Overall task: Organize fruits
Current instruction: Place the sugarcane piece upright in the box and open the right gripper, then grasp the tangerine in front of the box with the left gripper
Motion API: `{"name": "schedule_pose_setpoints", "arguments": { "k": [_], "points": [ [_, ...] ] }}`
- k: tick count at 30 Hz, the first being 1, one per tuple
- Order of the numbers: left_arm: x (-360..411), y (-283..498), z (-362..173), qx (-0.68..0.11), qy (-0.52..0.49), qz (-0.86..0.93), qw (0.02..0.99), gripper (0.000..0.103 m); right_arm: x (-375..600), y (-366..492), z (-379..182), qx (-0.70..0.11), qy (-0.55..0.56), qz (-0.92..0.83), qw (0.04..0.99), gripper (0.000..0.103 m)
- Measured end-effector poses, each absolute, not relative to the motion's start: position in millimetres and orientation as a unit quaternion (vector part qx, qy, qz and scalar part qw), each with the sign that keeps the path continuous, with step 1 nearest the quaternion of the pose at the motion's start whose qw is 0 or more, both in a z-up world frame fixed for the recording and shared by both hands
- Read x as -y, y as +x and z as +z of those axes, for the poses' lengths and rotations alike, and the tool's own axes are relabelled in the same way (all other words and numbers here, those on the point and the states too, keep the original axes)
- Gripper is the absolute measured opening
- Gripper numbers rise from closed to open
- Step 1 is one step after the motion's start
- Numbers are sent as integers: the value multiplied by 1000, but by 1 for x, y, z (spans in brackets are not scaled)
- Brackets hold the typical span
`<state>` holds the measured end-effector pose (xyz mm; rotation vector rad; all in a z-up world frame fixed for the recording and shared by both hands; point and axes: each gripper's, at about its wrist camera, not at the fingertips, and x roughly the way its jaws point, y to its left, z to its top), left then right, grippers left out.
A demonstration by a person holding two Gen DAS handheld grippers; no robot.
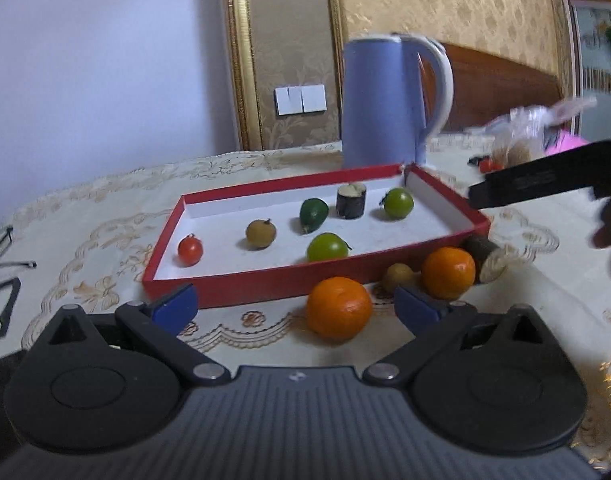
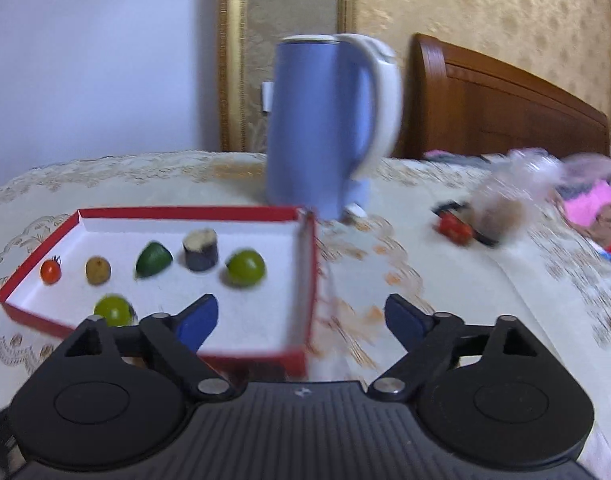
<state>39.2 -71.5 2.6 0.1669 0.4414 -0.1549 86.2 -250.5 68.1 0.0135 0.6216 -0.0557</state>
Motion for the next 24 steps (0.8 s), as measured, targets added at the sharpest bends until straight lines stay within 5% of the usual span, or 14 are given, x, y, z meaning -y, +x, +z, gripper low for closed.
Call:
{"name": "schedule_pose_setpoints", "arguments": {
  "k": [8, 13, 24],
  "points": [
    [88, 58, -11, -269, 88, -74, 956, 103, 241, 12, 64, -207, -44, -75, 975, 103],
    [96, 65, -10, -265, 111, -57, 956, 102, 246, 5, 60, -210, -28, -81, 974, 103],
    [101, 76, -17, -289, 105, -74, 949, 73, 265, -7, 60, -209, 38, -62, 975, 103]
  ]
}}
